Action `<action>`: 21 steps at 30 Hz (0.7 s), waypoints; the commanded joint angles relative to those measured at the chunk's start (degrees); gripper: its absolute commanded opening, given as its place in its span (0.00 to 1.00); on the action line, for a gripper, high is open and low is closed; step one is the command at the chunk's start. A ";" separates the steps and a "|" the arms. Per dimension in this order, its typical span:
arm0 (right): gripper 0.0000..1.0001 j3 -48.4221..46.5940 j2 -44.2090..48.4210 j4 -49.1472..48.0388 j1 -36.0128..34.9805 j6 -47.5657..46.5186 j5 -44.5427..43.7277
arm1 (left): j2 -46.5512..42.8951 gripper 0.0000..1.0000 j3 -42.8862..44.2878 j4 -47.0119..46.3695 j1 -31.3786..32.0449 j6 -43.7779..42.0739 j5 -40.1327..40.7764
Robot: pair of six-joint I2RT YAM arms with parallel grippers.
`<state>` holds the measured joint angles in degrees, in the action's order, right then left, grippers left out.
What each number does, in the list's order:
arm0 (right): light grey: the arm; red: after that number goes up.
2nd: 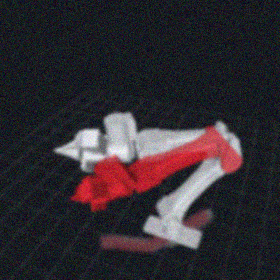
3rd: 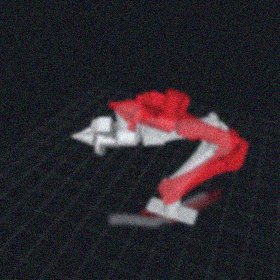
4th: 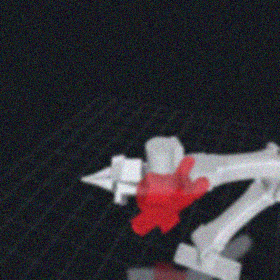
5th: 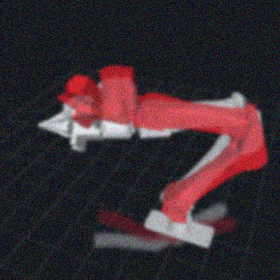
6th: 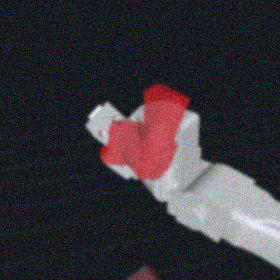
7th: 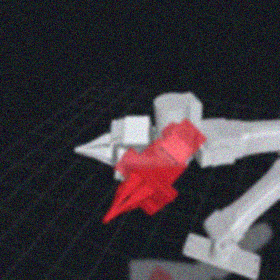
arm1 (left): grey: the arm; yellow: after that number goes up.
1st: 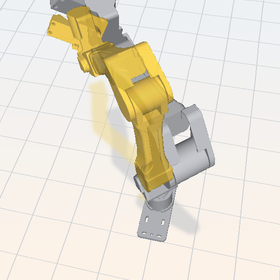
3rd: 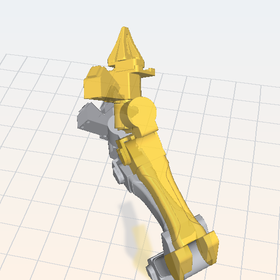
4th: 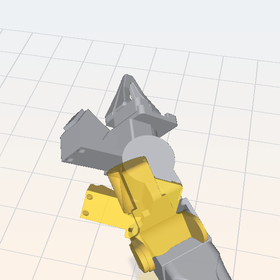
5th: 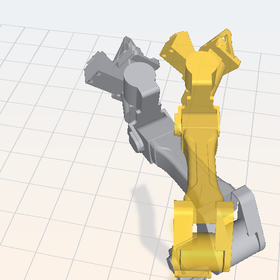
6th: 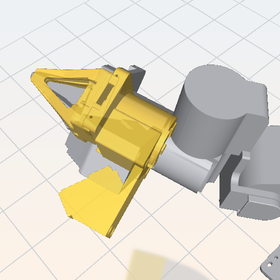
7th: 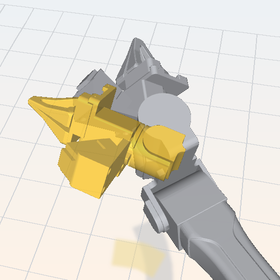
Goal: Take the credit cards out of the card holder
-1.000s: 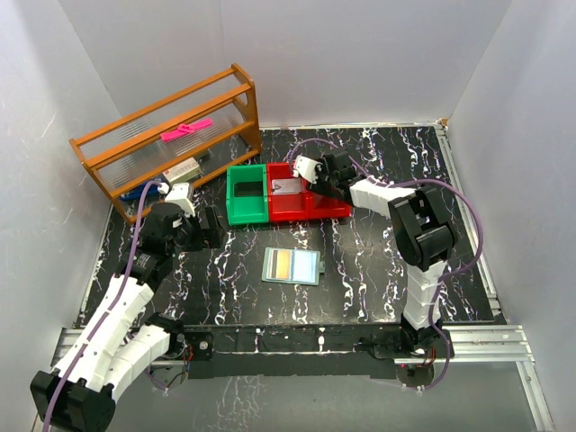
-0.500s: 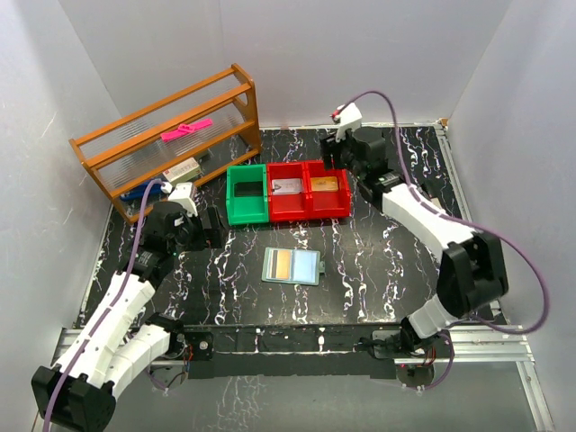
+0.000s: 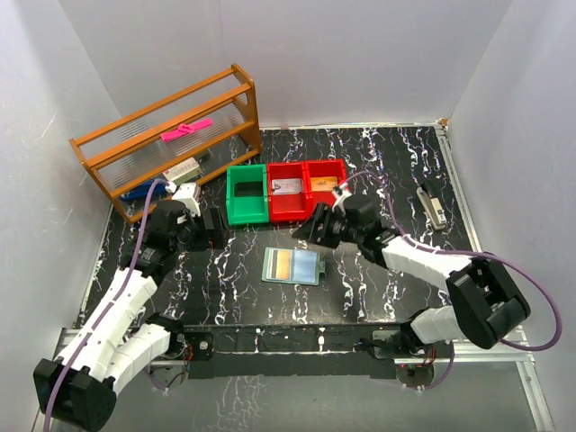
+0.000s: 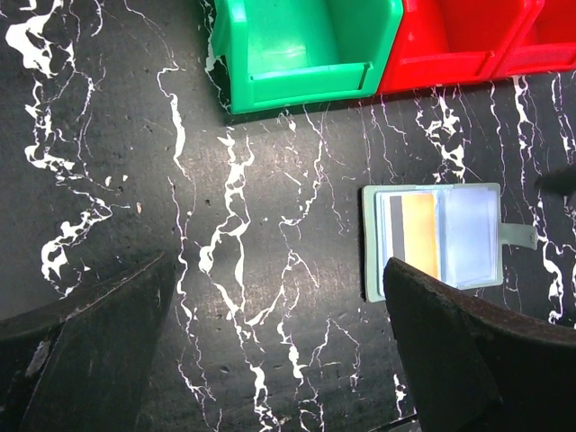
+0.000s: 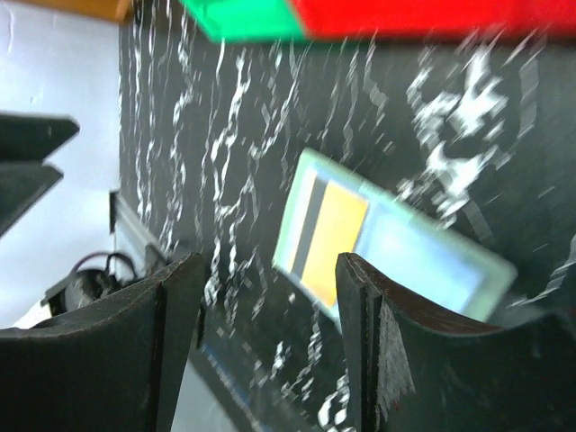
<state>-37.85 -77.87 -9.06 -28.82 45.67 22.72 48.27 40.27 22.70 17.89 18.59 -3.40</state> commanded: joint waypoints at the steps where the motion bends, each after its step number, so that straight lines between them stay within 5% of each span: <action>1: 0.57 1.96 3.99 -3.85 -8.70 11.68 -5.94 | 0.49 0.99 -0.31 -0.35 -0.12 0.18 -2.18; 7: 0.45 2.57 1.64 -0.13 -15.05 15.95 -14.66 | 3.43 0.99 -1.95 -7.24 -0.13 8.66 -9.11; 14: 0.41 2.49 -5.00 -4.74 -15.04 16.21 -7.53 | 10.26 0.92 -3.24 -15.73 0.17 17.79 -20.96; 21: 0.36 2.63 -11.90 -6.05 -15.48 17.17 -6.15 | 12.75 0.89 -4.49 -15.06 1.11 18.60 -23.28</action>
<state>-35.07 -88.49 -11.68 -43.88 61.80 16.19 60.62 36.16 8.86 18.37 35.46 -22.44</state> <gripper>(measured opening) 0.366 0.902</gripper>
